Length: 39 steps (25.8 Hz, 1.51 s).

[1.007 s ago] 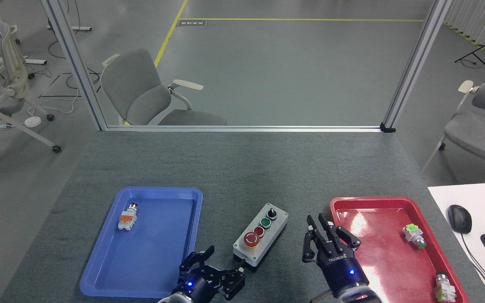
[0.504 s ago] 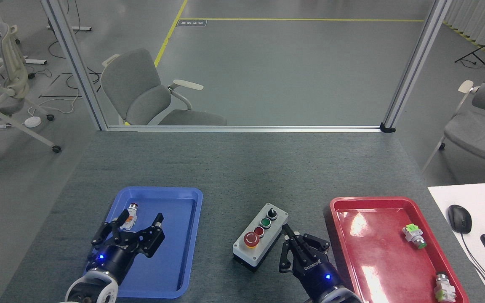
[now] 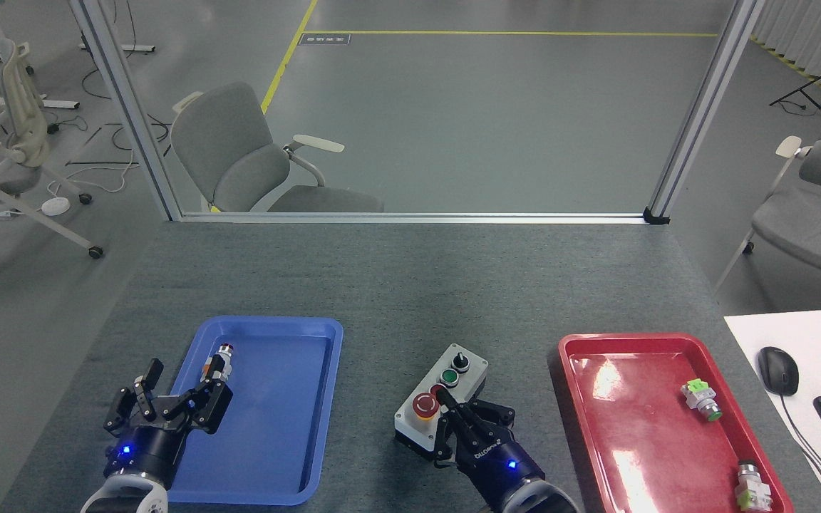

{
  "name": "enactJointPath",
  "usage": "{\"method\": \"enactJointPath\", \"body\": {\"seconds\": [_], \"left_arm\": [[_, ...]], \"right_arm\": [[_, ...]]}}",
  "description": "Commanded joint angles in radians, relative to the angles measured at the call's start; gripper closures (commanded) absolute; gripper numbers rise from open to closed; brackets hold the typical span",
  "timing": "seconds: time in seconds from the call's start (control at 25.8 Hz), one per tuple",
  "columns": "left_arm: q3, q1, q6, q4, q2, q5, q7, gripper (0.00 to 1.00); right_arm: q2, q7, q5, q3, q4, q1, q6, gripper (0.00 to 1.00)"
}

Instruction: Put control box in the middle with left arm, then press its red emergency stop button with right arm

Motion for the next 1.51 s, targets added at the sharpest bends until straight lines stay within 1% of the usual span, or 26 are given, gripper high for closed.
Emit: {"method": "enactJointPath", "body": {"seconds": [0.0,0.15,0.35,0.54,0.66,0.81,0.93,1.01,1.12,1.28,1.32,1.36,1.43,1.47], "left_arm": [[0.005,0.016,0.019,-0.001,-0.013,-0.009,0.000,0.01],[-0.004,0.014,0.078,0.003,-0.012,-0.028,-0.001,0.02],[-0.013,0.016,0.111,0.005,-0.020,-0.138,0.000,0.02],[-0.003,0.019,0.106,0.002,-0.023,-0.121,-0.001,0.01],[0.004,0.017,0.103,-0.001,-0.021,-0.060,-0.012,0.01],[0.004,0.016,0.100,-0.001,-0.012,0.044,-0.027,0.01],[0.004,0.017,0.102,-0.001,-0.012,0.049,-0.027,0.01],[0.004,0.017,0.106,-0.001,-0.013,0.047,-0.026,0.01],[0.004,0.017,0.123,-0.001,-0.021,0.047,-0.018,0.01],[0.005,0.016,0.131,-0.003,-0.020,0.044,-0.018,0.01],[0.005,0.016,0.131,-0.003,-0.020,0.044,-0.018,0.01],[0.005,0.016,0.131,-0.005,-0.020,0.043,-0.021,0.01],[0.005,0.014,0.131,-0.005,-0.021,0.041,-0.024,0.01],[0.005,0.016,0.131,-0.006,-0.020,0.041,-0.026,0.01]], "right_arm": [[0.010,0.004,0.006,0.005,0.020,-0.014,0.014,1.00],[0.021,0.039,0.009,0.014,0.048,-0.026,0.016,1.00],[0.022,0.039,0.010,0.025,0.077,-0.032,0.017,1.00],[0.022,0.044,0.010,0.026,0.112,-0.038,0.019,1.00],[0.022,0.045,0.010,0.028,0.129,-0.040,0.019,1.00],[0.022,0.044,0.009,0.028,0.127,-0.038,0.022,1.00],[0.024,0.025,0.000,0.028,0.104,-0.040,0.062,1.00],[0.024,-0.015,-0.007,0.037,0.089,-0.051,0.108,1.00],[0.021,-0.052,-0.036,0.054,0.072,-0.068,0.171,1.00],[0.011,-0.068,-0.094,0.040,0.049,-0.072,0.191,1.00],[0.010,-0.076,-0.100,0.032,0.048,-0.072,0.195,0.94],[0.008,-0.082,-0.100,0.011,0.046,-0.071,0.197,0.80],[0.005,-0.087,-0.100,-0.055,0.023,-0.055,0.197,0.43],[0.004,-0.088,-0.102,-0.084,0.008,-0.042,0.197,0.28]]}}
